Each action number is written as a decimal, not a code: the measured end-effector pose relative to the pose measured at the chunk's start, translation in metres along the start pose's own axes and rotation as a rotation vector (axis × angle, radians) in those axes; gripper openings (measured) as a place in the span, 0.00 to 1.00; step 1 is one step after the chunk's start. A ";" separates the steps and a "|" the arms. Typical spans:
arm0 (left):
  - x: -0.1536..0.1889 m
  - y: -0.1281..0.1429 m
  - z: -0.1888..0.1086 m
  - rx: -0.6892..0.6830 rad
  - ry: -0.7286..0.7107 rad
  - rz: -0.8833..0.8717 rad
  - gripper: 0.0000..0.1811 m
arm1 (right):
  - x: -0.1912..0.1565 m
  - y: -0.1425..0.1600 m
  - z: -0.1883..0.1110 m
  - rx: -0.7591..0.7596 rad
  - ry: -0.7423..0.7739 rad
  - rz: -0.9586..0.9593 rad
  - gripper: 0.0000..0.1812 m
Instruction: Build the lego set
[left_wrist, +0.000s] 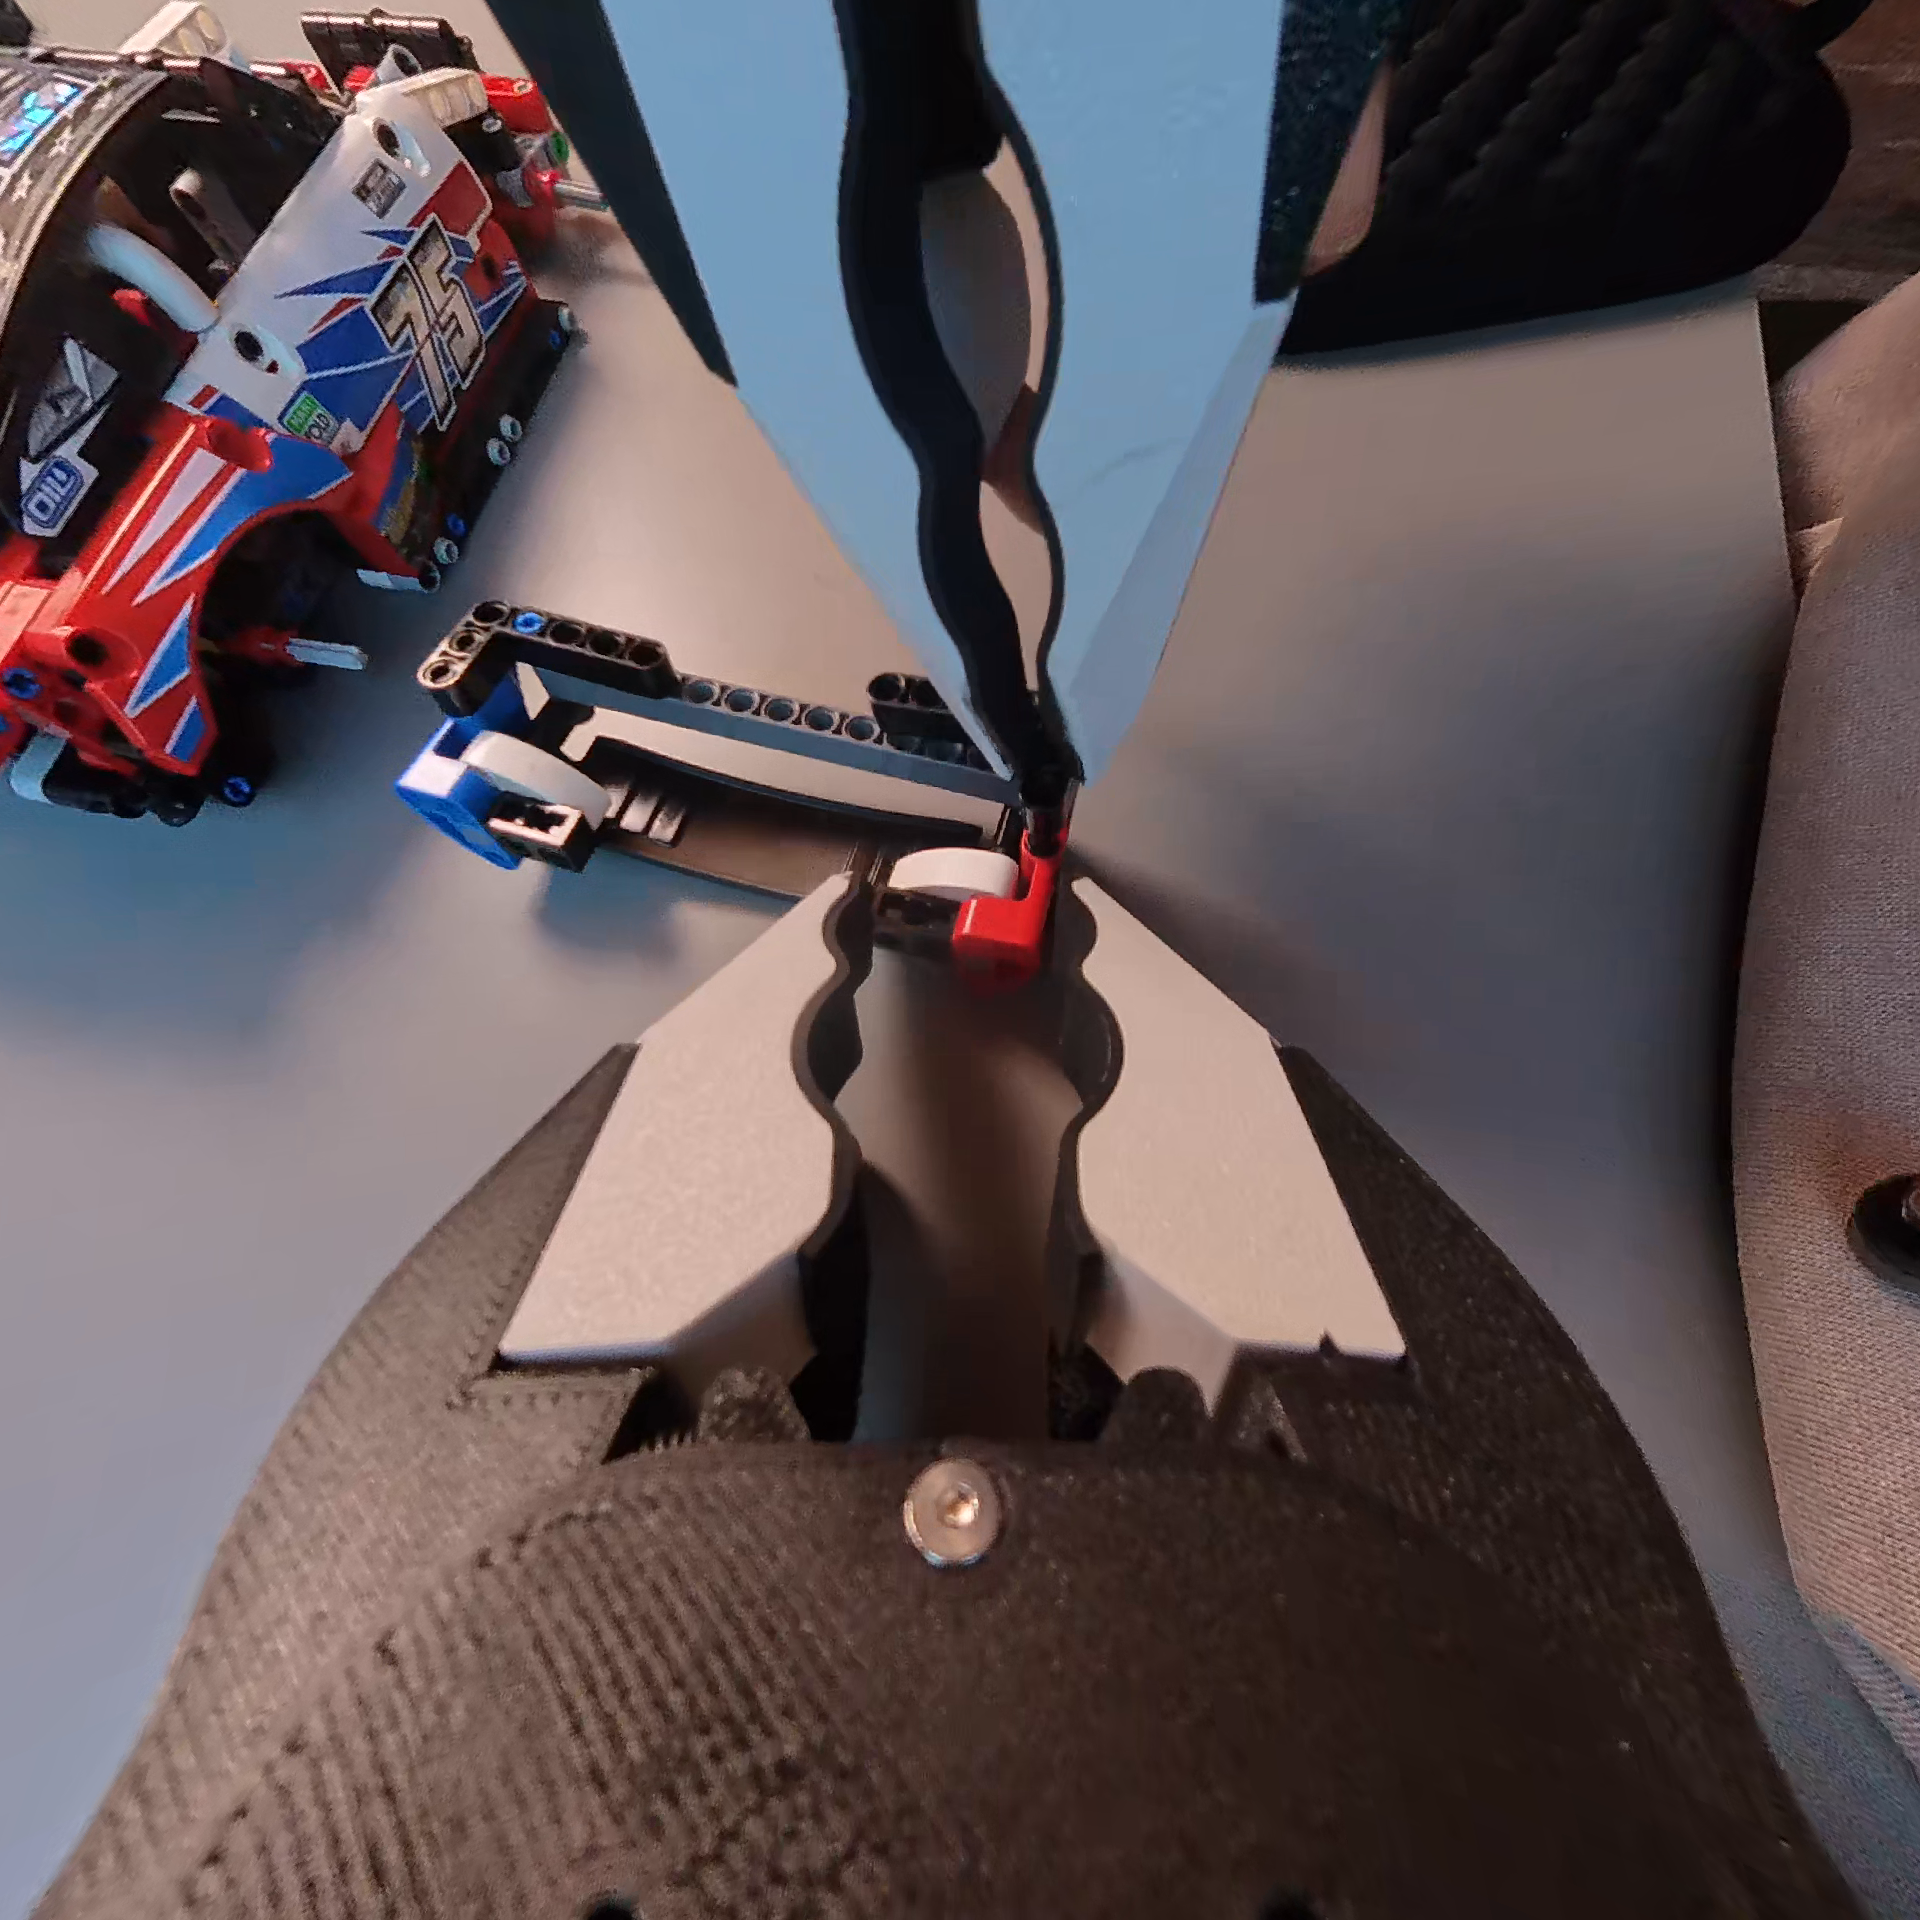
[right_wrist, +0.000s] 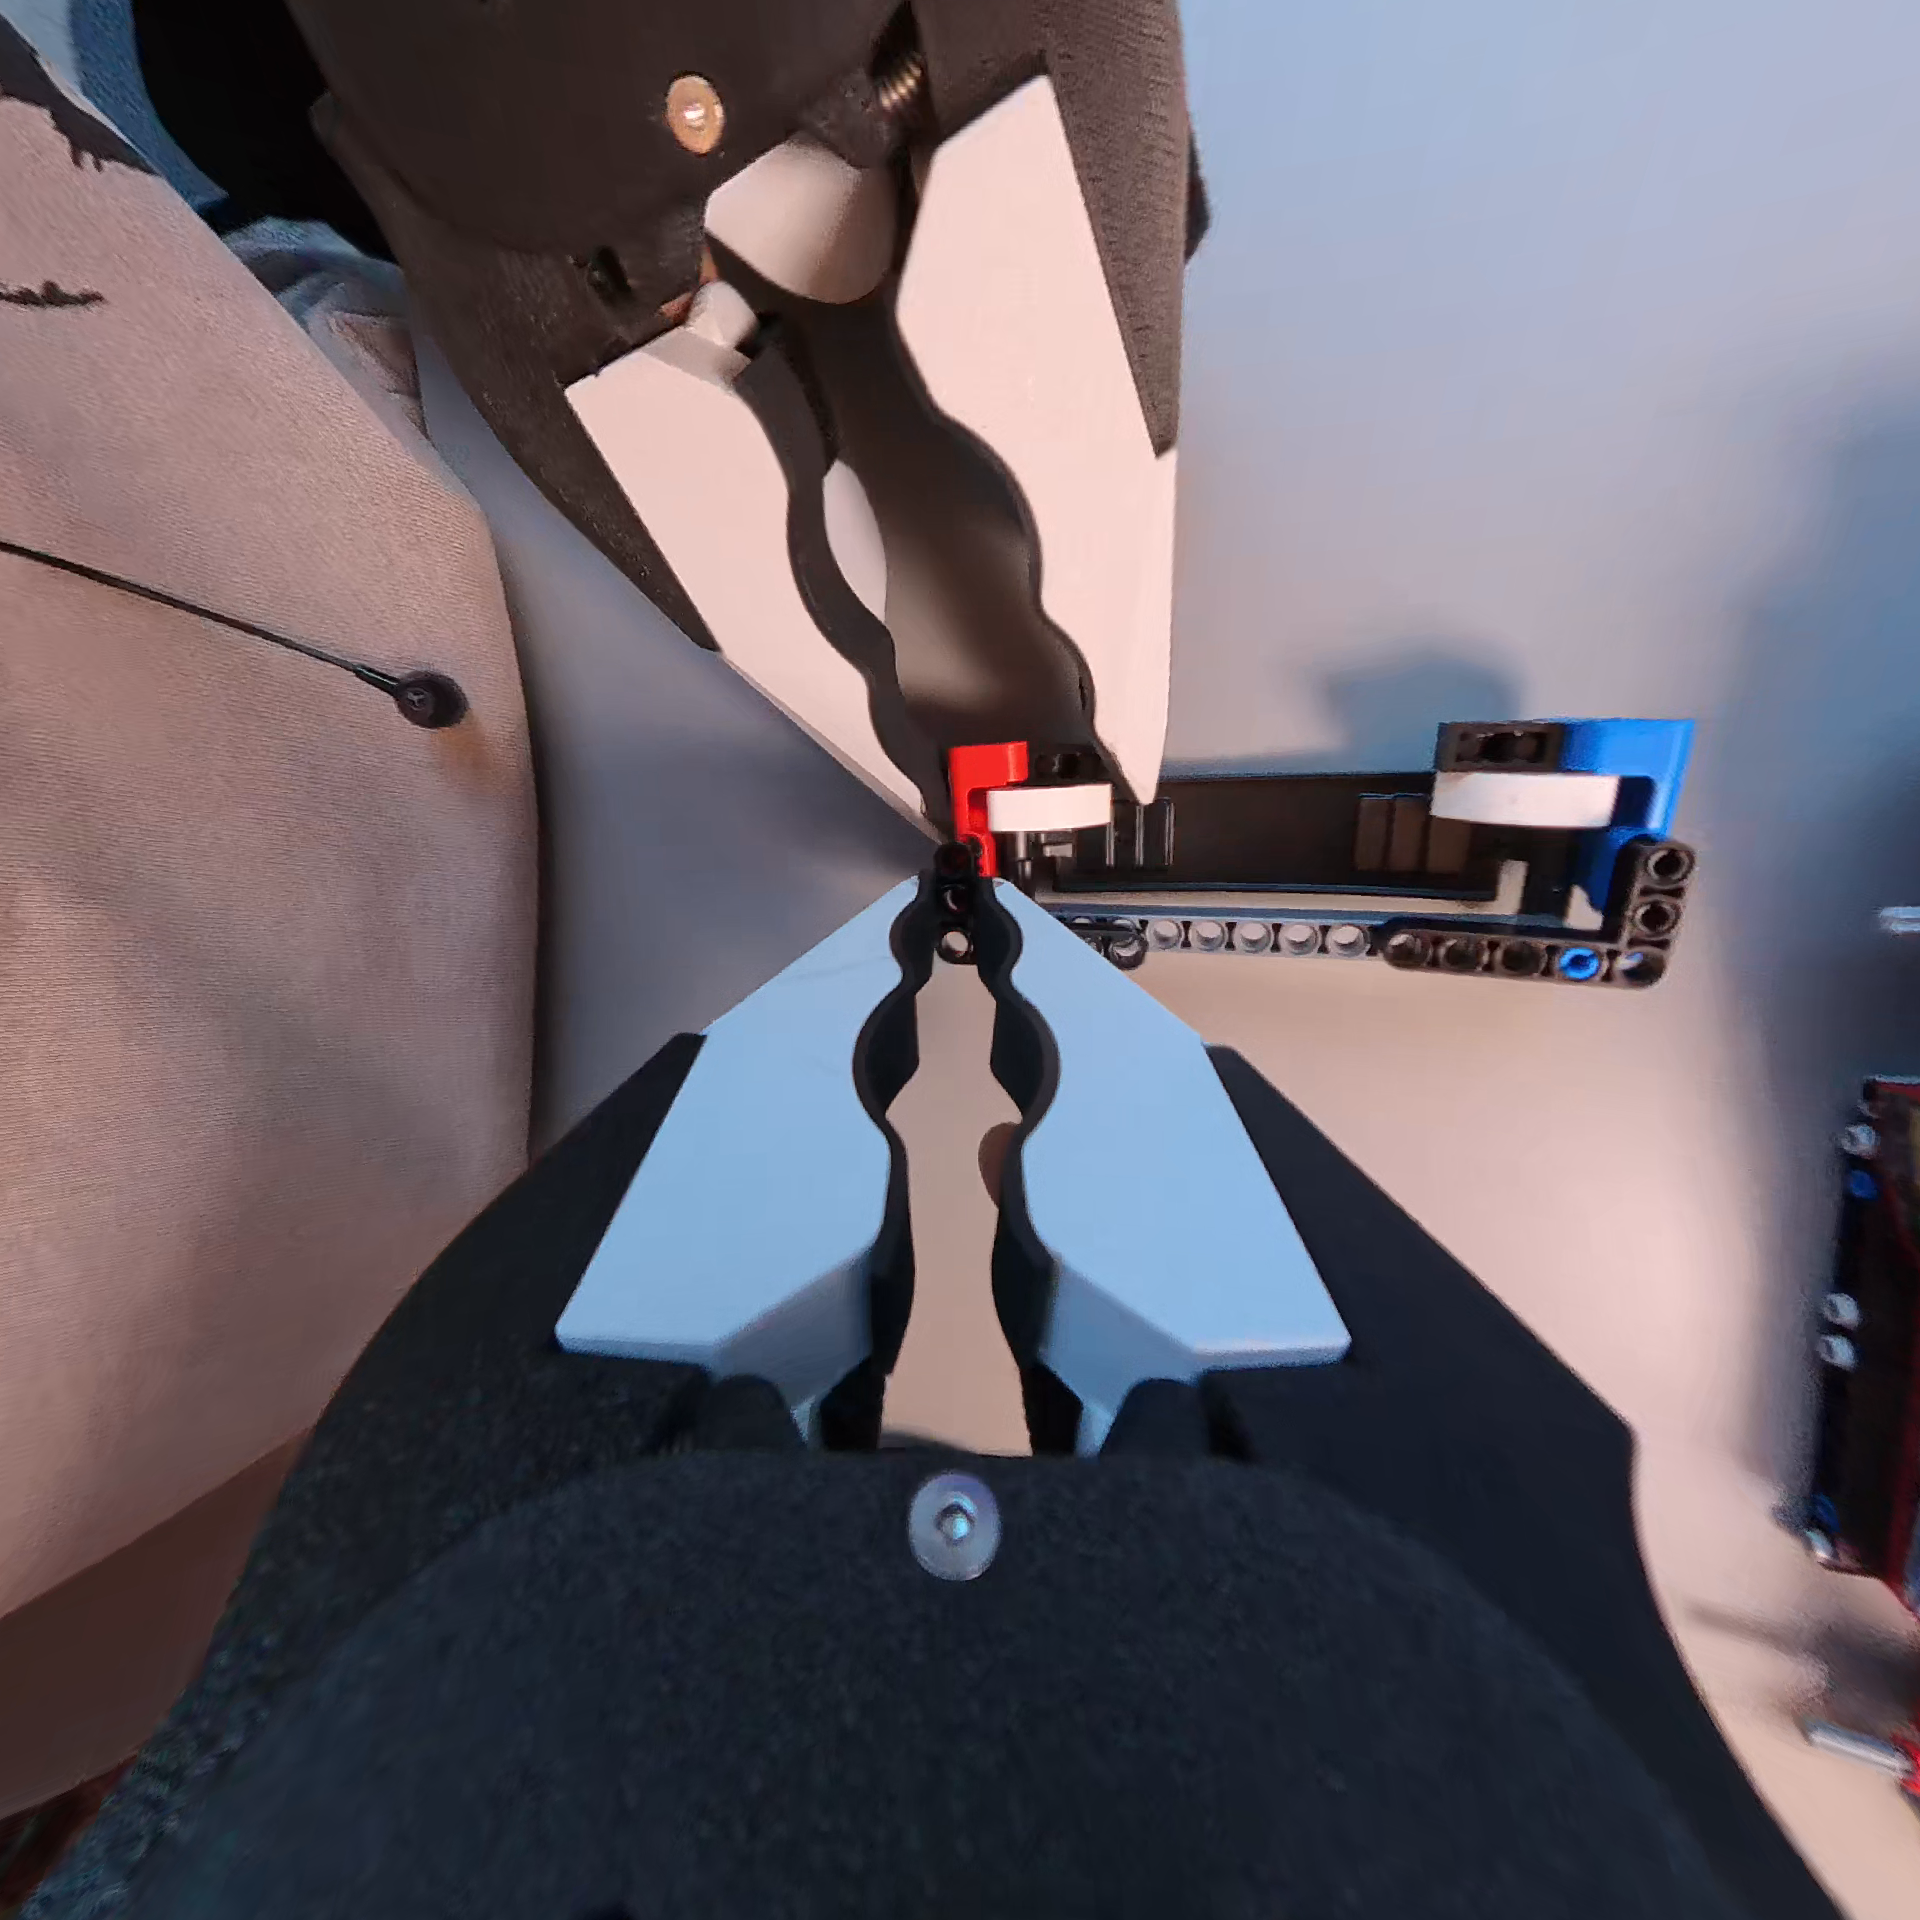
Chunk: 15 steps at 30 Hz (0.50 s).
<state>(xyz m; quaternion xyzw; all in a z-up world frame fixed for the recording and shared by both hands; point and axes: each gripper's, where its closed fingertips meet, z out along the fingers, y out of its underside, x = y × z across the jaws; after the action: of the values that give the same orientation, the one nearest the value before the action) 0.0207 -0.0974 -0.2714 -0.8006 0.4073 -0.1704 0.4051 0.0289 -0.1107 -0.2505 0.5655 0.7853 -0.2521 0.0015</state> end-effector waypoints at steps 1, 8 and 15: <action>0.000 0.000 0.000 0.000 0.001 -0.001 0.18 | 0.000 0.000 0.000 -0.006 -0.020 0.014 0.02; 0.000 0.000 0.000 -0.002 0.015 -0.025 0.18 | 0.000 0.000 0.002 -0.095 0.027 -0.068 0.03; -0.001 0.000 0.000 -0.002 0.012 -0.036 0.18 | 0.003 0.002 0.005 -0.124 0.188 -0.181 0.02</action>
<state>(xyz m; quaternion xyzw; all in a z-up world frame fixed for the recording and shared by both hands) 0.0205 -0.0965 -0.2713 -0.8071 0.3955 -0.1818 0.3989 0.0276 -0.1095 -0.2564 0.5124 0.8438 -0.1481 -0.0597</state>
